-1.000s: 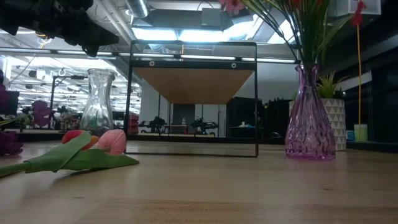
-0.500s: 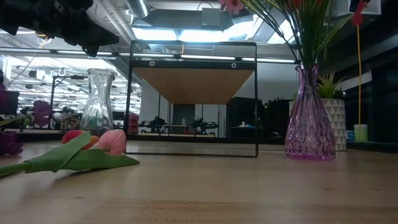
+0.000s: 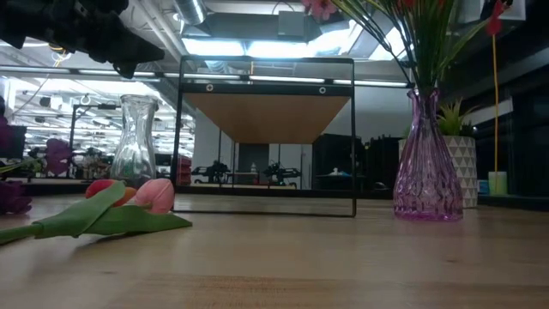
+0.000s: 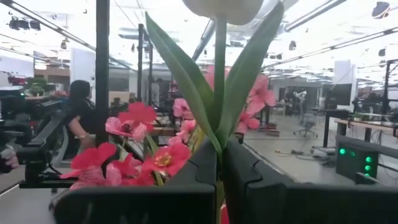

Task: Pick and place flowers into a vace then onto a shelf
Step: Put the white tulip into the purple vase

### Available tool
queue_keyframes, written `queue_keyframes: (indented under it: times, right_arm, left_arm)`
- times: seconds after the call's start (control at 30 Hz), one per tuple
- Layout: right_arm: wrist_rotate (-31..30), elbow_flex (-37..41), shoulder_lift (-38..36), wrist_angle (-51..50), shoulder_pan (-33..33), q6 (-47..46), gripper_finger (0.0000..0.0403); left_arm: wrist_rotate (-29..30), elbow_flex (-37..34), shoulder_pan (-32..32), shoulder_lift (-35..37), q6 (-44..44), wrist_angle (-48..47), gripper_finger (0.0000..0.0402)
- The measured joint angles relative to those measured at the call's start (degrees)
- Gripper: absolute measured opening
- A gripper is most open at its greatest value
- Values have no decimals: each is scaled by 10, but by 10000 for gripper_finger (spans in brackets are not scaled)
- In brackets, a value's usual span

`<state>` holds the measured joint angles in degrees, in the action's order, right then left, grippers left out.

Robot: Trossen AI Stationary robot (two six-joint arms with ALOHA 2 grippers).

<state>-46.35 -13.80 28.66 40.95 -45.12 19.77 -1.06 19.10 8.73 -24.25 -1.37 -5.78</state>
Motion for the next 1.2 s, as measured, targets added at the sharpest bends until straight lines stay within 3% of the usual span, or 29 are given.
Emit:
queue_keyframes:
  times: [0.5,0.6,1.07,1.2]
  right_arm:
    - [1,0,93,77,24,-14,3]
    - [29,0,109,107,36,-14,2]
    - [35,-1,144,107,64,-63,3]
    - [10,-1,157,97,64,-65,3]
  left_arm:
    - [0,0,0,0,0,0,4]
    - [0,0,0,0,0,0,4]
    - [0,0,0,0,0,0,4]
    - [0,0,0,0,0,0,4]
